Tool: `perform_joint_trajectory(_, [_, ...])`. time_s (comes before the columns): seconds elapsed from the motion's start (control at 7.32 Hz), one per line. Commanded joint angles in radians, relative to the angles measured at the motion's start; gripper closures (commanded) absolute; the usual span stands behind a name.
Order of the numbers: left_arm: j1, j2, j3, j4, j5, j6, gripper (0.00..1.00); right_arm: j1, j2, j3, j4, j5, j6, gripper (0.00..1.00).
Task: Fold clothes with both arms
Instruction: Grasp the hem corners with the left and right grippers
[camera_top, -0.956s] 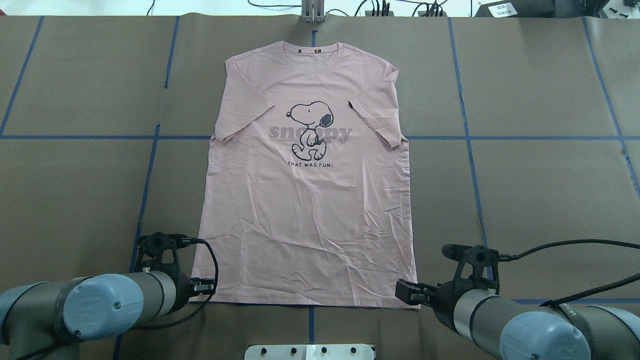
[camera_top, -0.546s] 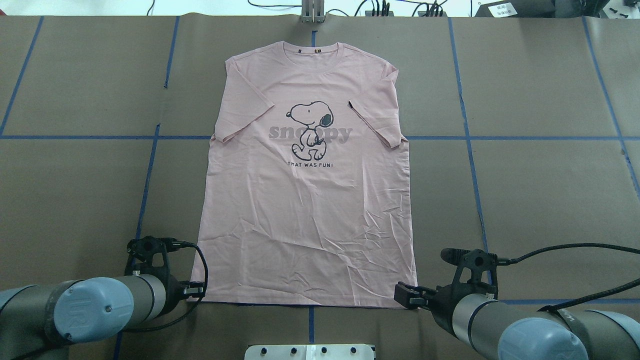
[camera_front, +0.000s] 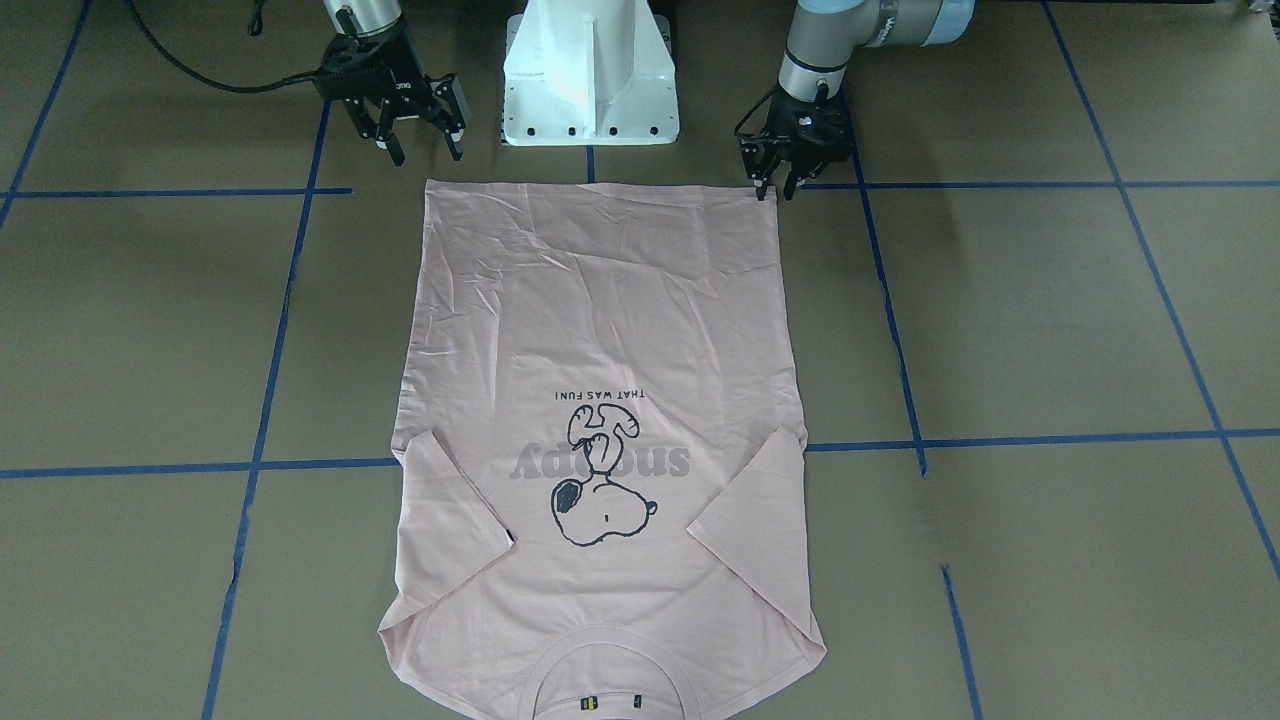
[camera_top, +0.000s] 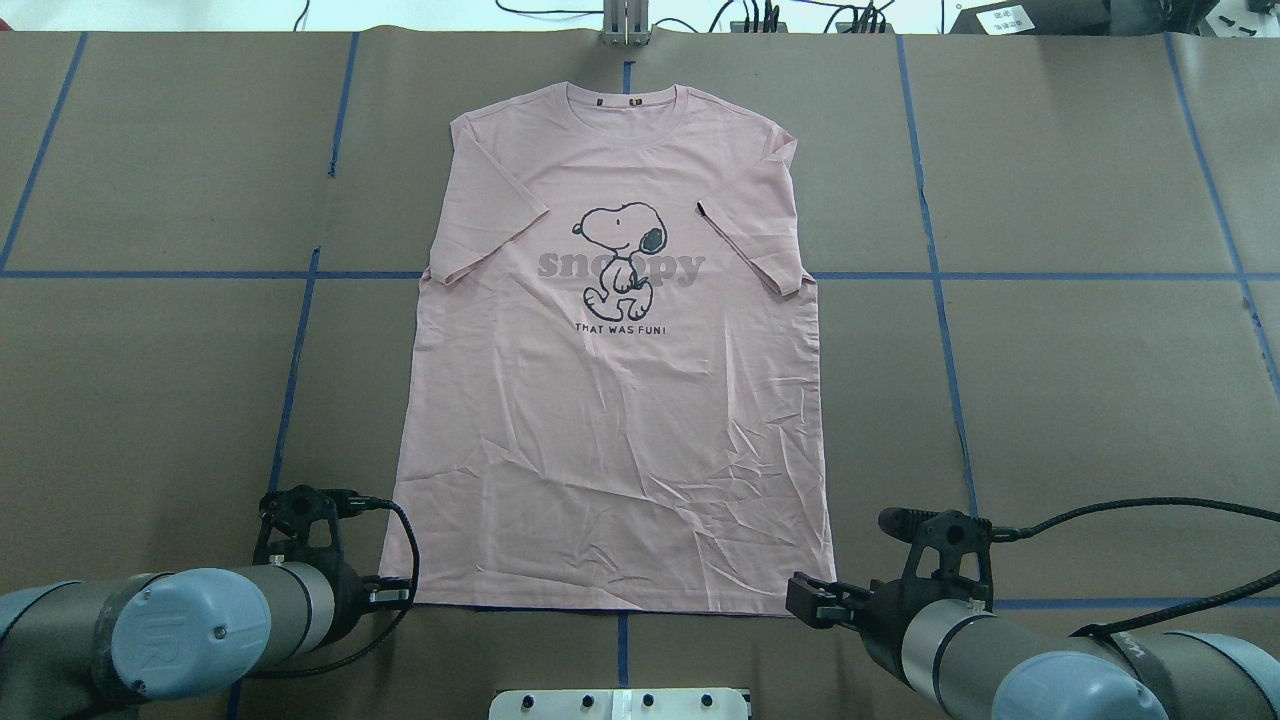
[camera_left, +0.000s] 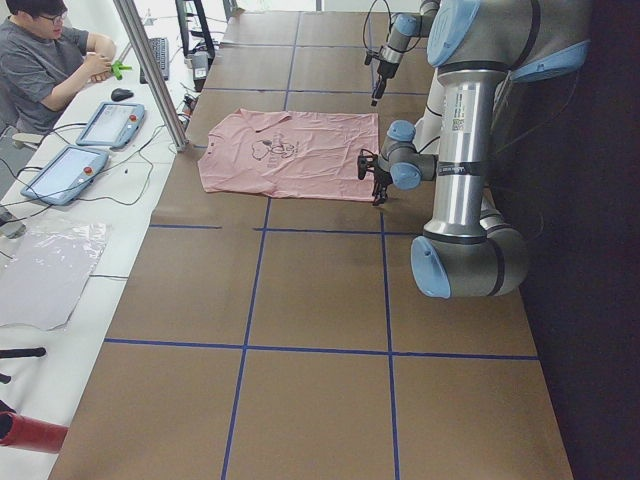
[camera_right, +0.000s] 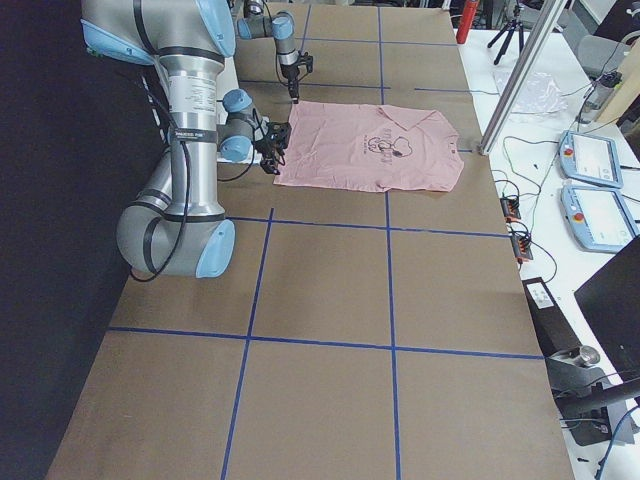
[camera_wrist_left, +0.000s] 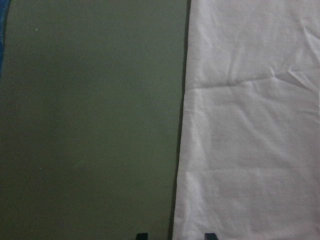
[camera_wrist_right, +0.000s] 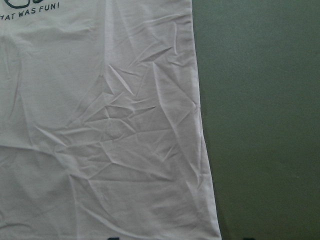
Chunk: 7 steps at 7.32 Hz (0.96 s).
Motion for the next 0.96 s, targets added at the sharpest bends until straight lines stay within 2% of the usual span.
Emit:
perform_joint_trajectory(0.0, [0.012, -0.001, 0.002, 0.0, 0.0, -0.001, 0.56, -0.005, 0.0, 0.0, 0.0, -0.007, 0.001, 0.14])
perform_joint_trajectory(0.14, [0.012, -0.003, 0.002, 0.0, 0.0, -0.002, 0.67, -0.006, 0.0, 0.0, 0.0, -0.008, 0.001, 0.14])
perform_joint_trajectory(0.27, [0.012, -0.004, 0.0, 0.0, 0.0, -0.002, 0.88, -0.006, 0.0, 0.0, 0.0, -0.008, 0.001, 0.14])
perform_joint_trajectory(0.41, [0.012, -0.004, -0.003, 0.0, -0.002, -0.002, 1.0, -0.006, 0.0, 0.0, 0.0, -0.008, 0.001, 0.14])
perform_joint_trajectory(0.82, [0.011, -0.009, -0.007, 0.001, 0.0, -0.001, 1.0, -0.014, 0.004, -0.015, 0.0, -0.011, 0.006, 0.15])
